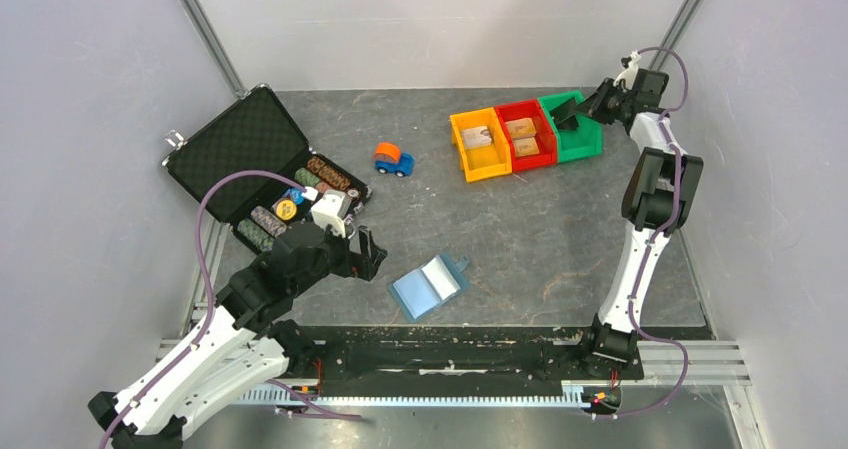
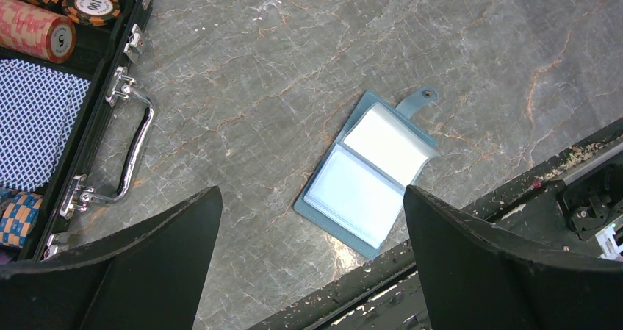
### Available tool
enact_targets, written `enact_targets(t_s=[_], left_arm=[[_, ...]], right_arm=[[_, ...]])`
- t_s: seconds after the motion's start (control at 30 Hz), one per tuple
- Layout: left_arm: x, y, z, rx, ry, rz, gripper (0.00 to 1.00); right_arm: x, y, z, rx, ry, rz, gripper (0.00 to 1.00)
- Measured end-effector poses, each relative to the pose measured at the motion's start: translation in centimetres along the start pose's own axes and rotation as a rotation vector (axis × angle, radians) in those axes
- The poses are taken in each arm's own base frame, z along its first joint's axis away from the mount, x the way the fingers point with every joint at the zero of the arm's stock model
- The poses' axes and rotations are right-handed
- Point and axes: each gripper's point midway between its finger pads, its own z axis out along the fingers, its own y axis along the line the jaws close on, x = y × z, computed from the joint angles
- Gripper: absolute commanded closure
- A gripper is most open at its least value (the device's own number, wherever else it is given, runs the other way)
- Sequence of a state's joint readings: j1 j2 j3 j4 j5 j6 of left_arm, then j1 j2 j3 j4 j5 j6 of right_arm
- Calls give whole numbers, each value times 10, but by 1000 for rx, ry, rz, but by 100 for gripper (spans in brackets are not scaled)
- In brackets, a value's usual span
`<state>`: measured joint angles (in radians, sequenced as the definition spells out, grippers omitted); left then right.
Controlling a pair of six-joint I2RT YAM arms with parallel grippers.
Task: Take the credit cards out of the card holder
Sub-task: Place the credit card in the storage box.
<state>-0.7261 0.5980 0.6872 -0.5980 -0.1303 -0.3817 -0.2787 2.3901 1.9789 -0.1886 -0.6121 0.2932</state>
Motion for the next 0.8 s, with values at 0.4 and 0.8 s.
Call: enact_targets(t_s=[0.4,0.8], left_arm=[[0,0,0,-1,1,0,0],[-2,0,-3,6,-15,-2,0]], right_arm=[[-7,-6,3,52,-34,-17,76],[-18,-6,-1,96,-65,-60,69]])
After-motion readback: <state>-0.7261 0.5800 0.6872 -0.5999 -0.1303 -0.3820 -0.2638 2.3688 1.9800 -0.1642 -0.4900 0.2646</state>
